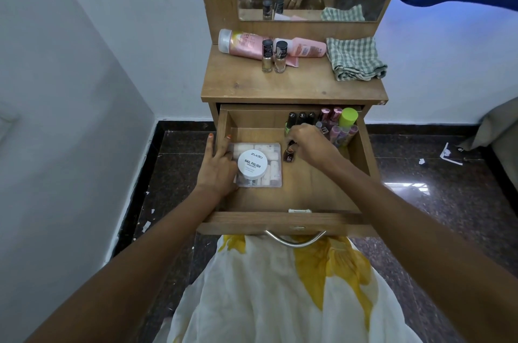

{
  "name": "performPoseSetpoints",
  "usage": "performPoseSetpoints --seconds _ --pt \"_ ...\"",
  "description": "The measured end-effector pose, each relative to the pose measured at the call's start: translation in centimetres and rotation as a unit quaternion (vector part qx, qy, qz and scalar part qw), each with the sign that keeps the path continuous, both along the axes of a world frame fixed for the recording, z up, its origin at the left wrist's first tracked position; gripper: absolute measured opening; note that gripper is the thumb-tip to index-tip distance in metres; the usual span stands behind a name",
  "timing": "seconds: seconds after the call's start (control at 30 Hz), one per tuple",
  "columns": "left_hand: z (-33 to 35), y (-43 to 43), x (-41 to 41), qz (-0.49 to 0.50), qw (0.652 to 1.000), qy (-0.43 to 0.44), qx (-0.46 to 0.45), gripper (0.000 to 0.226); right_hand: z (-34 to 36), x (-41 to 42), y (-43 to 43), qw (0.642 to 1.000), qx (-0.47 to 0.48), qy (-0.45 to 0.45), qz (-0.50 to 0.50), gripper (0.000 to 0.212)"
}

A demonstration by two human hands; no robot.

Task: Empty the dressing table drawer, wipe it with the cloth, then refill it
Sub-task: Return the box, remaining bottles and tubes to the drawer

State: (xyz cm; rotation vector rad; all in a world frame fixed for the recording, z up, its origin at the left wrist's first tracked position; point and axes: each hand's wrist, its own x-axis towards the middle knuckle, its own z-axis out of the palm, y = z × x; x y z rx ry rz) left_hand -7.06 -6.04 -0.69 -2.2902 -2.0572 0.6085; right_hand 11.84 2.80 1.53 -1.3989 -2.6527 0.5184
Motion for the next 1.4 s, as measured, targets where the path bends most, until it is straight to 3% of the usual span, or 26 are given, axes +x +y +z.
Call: performPoseSetpoints --seconds 0.23,0.43,0.5,0.67,0.8,0.93,1.23,1.4 --pt "-0.1 0.0 0.0 0.003 1.000 0.002 -0.002 0.040 -0.8 0.0 -0.6 1.000 0.014 -0.006 0.011 0.021" --pt "0.0 -0.1 0.0 0.000 1.000 0.002 -0.005 0.040 -0.2 0.3 -2.7 0.992 0.112 0.062 -0.015 0.021" --pt "-0.1 -0.1 -0.1 -0.001 1.000 0.003 -0.005 0.039 -0.5 0.3 -4.1 0.993 0.068 0.087 -0.039 0.015" --pt "-0.2 -0.1 -0.1 0.000 1.000 0.004 0.000 0.037 -2.5 0.3 -5.4 0.978 -0.158 0.028 -0.132 0.012" --pt "-0.2 -0.1 -0.1 -0.003 1.000 0.004 -0.002 0.037 -2.7 -0.7 -5.2 0.978 -0.193 0.002 -0.085 0.013" --pt "-0.3 -0.1 -0.1 -0.004 1.000 0.008 0.000 0.039 -2.7 -1.2 -4.8 0.984 -0.162 -0.079 -0.012 0.024" --pt "-0.2 1.2 -0.2 -0.001 1.000 0.003 0.009 0.045 -2.6 -1.7 -4.2 0.989 -0.074 -0.126 0.040 0.016" --pt "-0.1 2.2 -0.1 0.002 1.000 0.013 0.019 0.046 -2.6 -2.1 -4.0 0.986 0.001 -0.160 0.047 0.023"
